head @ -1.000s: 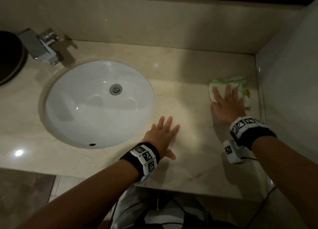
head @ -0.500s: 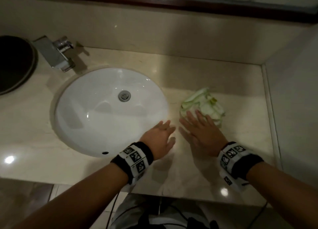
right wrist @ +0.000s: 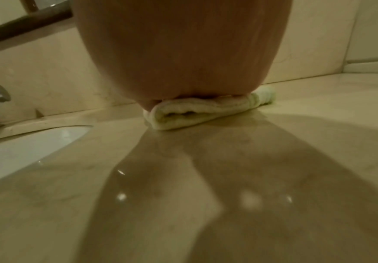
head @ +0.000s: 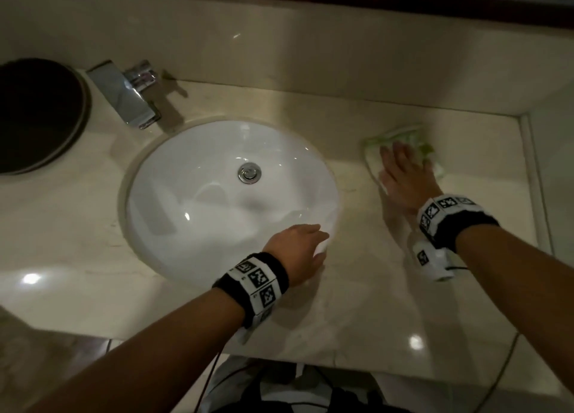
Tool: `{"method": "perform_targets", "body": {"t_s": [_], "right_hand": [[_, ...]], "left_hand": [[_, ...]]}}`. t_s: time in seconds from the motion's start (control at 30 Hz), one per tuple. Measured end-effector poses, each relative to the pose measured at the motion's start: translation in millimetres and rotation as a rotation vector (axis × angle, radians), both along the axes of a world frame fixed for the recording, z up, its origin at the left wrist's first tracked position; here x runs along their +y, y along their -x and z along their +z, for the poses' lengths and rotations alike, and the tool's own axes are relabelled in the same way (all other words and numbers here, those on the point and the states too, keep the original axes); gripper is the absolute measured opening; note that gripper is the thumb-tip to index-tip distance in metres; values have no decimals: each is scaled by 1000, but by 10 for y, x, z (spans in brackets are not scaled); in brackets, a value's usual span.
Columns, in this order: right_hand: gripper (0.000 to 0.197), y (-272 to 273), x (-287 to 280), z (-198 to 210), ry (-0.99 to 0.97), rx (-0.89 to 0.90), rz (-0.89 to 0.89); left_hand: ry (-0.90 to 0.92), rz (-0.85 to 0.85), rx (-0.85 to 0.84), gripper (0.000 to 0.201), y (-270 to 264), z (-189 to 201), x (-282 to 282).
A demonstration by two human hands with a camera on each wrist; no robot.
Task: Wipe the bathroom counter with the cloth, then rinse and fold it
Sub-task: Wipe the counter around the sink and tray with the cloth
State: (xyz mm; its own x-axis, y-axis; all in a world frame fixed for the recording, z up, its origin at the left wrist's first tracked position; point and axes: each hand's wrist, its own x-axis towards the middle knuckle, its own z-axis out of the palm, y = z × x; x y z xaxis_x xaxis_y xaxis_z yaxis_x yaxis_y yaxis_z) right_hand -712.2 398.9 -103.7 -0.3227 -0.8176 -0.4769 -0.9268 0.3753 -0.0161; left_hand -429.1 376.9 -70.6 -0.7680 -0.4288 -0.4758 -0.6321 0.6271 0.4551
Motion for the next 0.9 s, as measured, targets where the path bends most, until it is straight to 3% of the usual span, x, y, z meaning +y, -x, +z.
{"method": "perform_targets", "body": {"t_s": [0.07, 0.2, 0.47, 0.63, 0.9], "right_hand": [[60, -52, 67, 0, 39, 3, -22], [80, -281, 298, 24, 26, -71, 12], [57, -875, 989, -35, 82, -63, 477], [56, -751, 707, 4, 72, -92, 477], [55, -466, -423, -94, 46, -66, 280]], "left_hand": [[-24, -20, -23, 54, 20, 17, 47], [-74, -45, -116, 72, 69, -40, 156], [-41, -1, -142, 69, 83, -195, 249], [-77, 18, -135, 72, 77, -237, 237], [-90, 9, -172, 73, 92, -242, 224]]}}
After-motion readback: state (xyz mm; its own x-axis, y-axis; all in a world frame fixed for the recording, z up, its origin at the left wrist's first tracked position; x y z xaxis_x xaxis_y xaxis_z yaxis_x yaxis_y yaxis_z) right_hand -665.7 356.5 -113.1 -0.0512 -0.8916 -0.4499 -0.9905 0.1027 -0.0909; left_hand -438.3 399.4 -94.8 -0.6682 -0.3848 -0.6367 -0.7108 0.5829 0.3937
